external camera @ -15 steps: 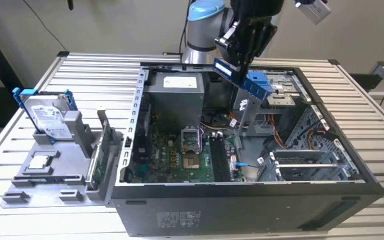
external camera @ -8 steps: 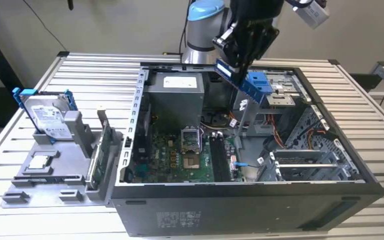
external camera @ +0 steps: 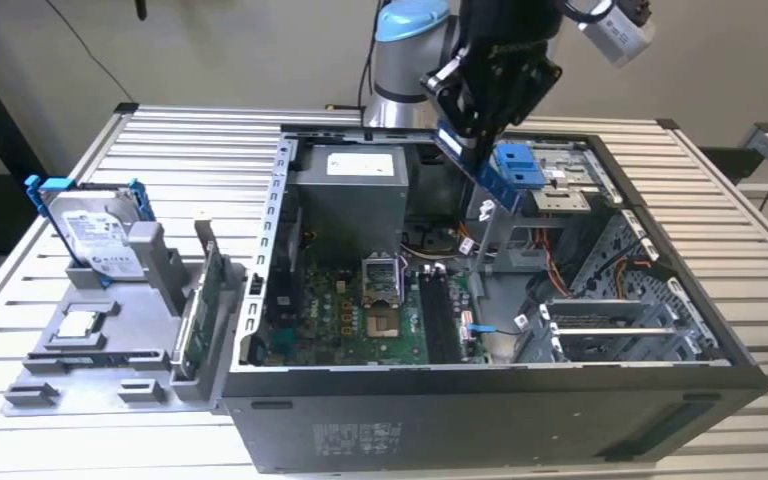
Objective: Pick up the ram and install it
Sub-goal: 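Insert the ram into the slot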
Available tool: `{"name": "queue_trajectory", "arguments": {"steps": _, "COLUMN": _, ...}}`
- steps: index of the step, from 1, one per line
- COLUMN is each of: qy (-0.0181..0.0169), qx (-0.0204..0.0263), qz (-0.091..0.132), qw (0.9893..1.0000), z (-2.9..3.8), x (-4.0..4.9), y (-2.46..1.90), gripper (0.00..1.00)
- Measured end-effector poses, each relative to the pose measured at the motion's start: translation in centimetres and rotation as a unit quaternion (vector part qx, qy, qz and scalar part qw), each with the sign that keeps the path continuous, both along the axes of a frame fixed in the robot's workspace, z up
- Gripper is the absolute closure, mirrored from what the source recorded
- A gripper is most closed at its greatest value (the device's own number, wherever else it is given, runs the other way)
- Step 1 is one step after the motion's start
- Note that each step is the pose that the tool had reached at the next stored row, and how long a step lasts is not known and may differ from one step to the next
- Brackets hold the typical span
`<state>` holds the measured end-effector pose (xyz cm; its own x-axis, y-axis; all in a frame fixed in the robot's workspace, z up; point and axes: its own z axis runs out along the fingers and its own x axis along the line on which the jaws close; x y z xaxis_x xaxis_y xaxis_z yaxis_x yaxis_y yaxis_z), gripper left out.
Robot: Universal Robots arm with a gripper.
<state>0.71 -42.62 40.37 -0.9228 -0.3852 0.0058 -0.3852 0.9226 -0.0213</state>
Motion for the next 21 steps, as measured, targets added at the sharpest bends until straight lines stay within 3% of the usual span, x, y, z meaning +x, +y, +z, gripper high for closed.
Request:
{"name": "queue_trajectory", "arguments": {"steps": 4, "qy": 0.0, "qx": 0.0, "qz": -0.035, "qw": 0.9994, "z": -0.09, "x": 0.0, "y": 0.0, "gripper": 0.86}}
{"name": "queue_trajectory", "arguments": {"steps": 10, "qy": 0.0, "qx": 0.0, "qz": -0.078, "qw": 0.9969, "z": -0.22, "x": 0.0, "y": 0.0, "gripper": 0.86}}
{"name": "queue_trajectory", "arguments": {"steps": 15, "qy": 0.0, "qx": 0.0, "qz": -0.111, "qw": 0.9938, "z": -0.32, "x": 0.0, "y": 0.0, "gripper": 0.86}}
{"name": "queue_trajectory", "arguments": {"steps": 21, "qy": 0.0, "qx": 0.0, "qz": -0.148, "qw": 0.9889, "z": -0.41, "x": 0.0, "y": 0.0, "gripper": 0.86}}
